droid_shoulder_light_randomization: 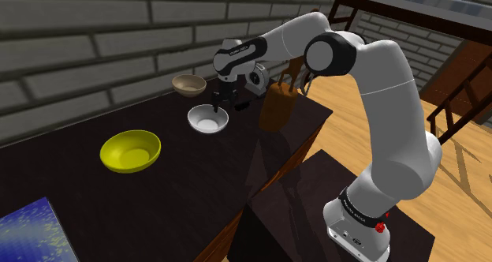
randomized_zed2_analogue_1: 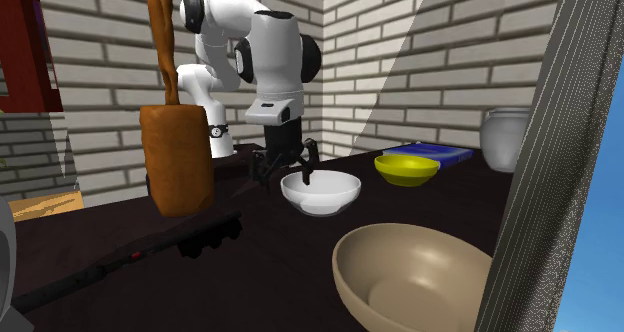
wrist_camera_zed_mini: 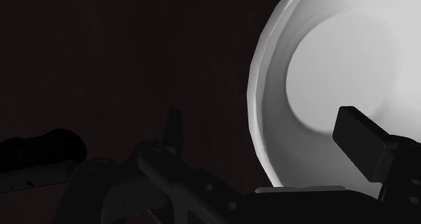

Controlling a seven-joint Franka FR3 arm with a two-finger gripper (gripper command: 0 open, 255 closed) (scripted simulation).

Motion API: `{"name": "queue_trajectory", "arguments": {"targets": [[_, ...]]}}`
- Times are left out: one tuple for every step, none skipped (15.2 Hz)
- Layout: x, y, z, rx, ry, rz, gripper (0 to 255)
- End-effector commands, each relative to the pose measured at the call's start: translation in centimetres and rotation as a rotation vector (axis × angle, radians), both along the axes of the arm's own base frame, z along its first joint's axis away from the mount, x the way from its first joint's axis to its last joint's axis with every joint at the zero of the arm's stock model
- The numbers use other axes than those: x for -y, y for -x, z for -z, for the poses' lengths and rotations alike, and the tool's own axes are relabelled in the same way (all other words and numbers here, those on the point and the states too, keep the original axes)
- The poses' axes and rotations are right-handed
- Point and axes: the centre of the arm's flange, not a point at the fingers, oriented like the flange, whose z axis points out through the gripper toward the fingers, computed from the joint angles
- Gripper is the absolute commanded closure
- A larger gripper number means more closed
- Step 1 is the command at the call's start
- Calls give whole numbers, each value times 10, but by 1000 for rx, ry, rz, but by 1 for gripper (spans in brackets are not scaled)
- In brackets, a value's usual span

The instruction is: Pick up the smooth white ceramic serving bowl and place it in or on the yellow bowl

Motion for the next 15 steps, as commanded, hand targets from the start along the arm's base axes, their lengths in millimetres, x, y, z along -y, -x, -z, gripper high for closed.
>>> {"name": "queue_trajectory", "arguments": {"targets": [[0,0,1,1,0,0,0],[0,0,1,1,0,0,0],[0,0,1,1,0,0,0],[0,0,1,1,0,0,0],[0,0,1,0,0,0,0],[0,0,1,0,0,0,255],[0,0,1,0,0,0,255],[0,0,1,0,0,0,255],[0,0,1,0,0,0,255],[0,0,1,0,0,0,255],[0,0,1,0,0,0,255],[0,0,1,0,0,0,255],[0,0,1,0,0,0,255],[0,0,1,0,0,0,255],[0,0,1,1,0,0,255]]}}
